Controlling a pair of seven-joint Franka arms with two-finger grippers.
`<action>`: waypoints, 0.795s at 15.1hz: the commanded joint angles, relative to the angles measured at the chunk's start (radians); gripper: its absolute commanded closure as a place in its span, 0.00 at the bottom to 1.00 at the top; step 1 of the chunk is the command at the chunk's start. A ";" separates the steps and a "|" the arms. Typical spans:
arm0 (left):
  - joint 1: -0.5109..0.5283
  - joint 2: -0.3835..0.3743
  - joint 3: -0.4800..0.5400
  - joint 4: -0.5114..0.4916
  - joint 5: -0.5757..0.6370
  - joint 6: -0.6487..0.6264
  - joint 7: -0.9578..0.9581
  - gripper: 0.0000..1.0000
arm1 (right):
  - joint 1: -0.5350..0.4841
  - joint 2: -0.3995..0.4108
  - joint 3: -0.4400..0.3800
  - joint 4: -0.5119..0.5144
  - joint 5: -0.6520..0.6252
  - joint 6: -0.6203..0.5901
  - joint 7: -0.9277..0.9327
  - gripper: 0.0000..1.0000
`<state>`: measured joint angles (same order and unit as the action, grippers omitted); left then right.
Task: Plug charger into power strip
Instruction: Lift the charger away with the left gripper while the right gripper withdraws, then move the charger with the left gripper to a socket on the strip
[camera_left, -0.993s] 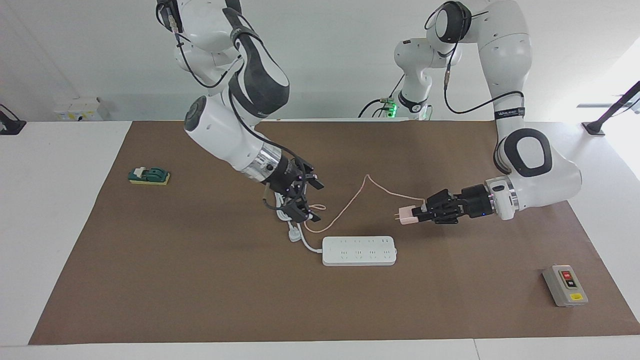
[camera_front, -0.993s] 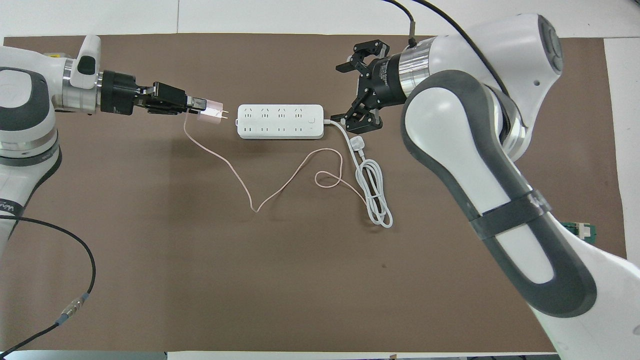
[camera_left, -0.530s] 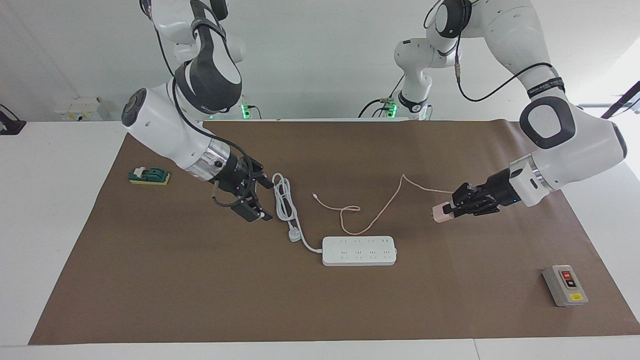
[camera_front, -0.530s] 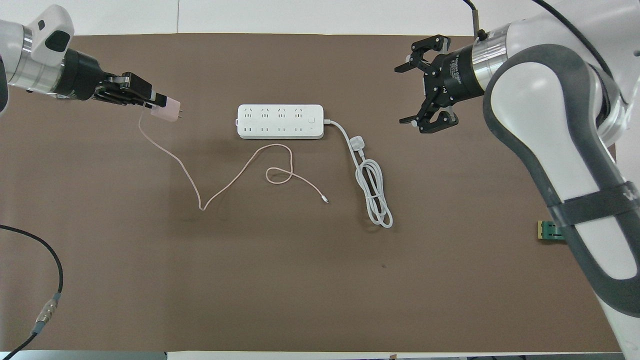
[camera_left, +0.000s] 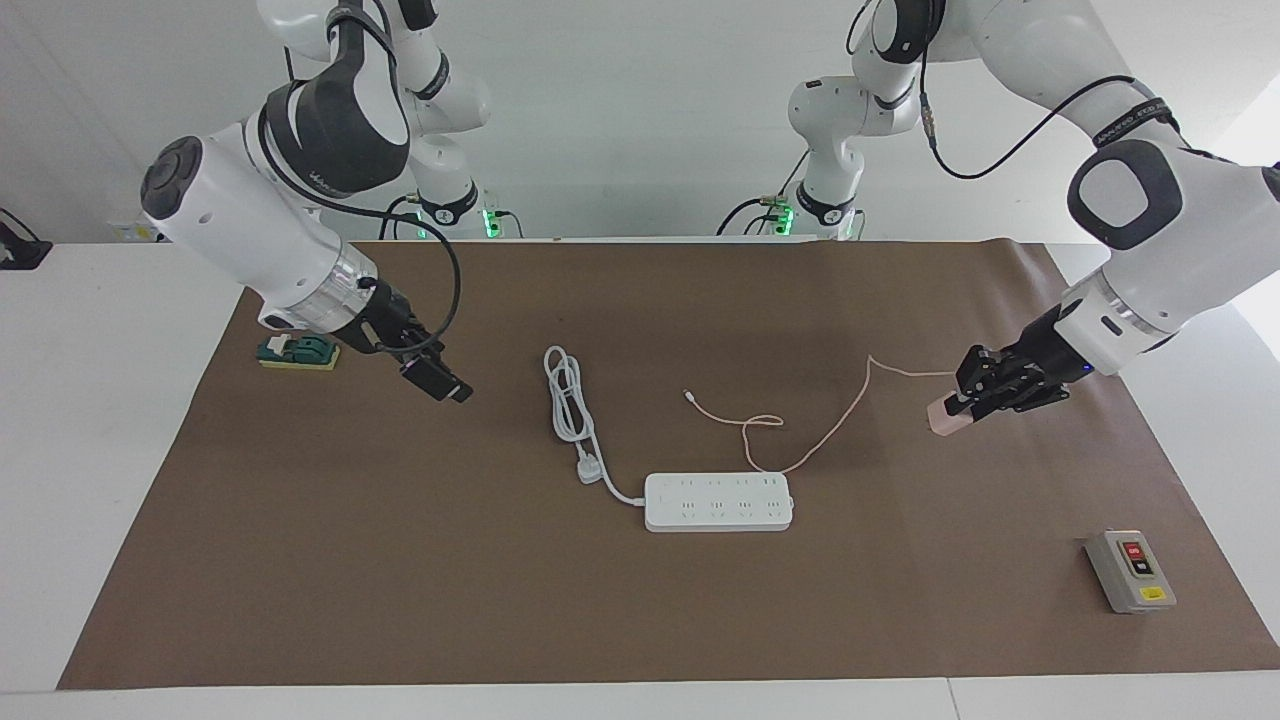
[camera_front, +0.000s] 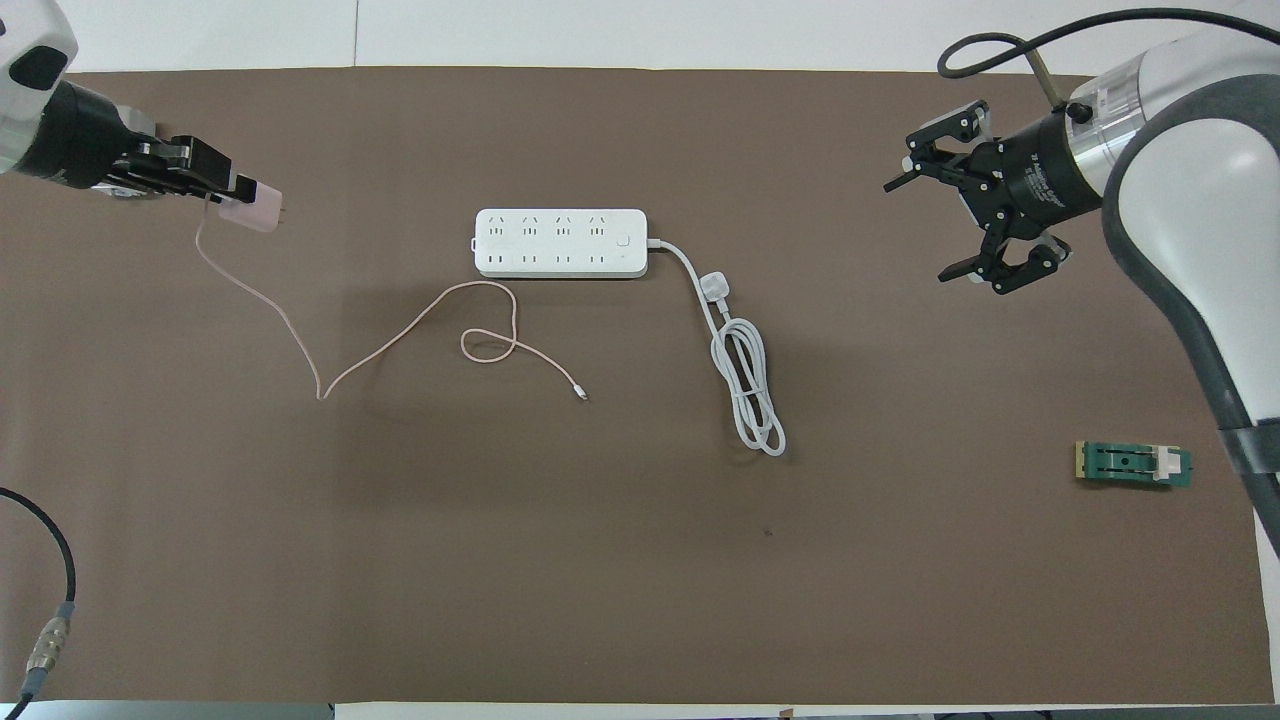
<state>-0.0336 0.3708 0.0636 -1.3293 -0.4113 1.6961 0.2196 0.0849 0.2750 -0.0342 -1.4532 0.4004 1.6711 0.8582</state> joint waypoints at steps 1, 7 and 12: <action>-0.008 -0.001 0.002 0.013 0.052 0.001 -0.121 1.00 | -0.042 -0.062 0.013 -0.050 -0.077 -0.039 -0.245 0.00; -0.039 -0.018 0.004 0.050 0.201 -0.066 -0.212 1.00 | -0.083 -0.174 0.013 -0.137 -0.253 -0.043 -0.683 0.00; -0.043 -0.009 -0.001 0.105 0.212 -0.058 -0.324 1.00 | -0.109 -0.260 0.013 -0.194 -0.327 -0.097 -0.899 0.00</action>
<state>-0.0621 0.3636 0.0577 -1.2520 -0.2276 1.6551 -0.0514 0.0035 0.0762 -0.0347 -1.5830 0.1042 1.5818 0.0522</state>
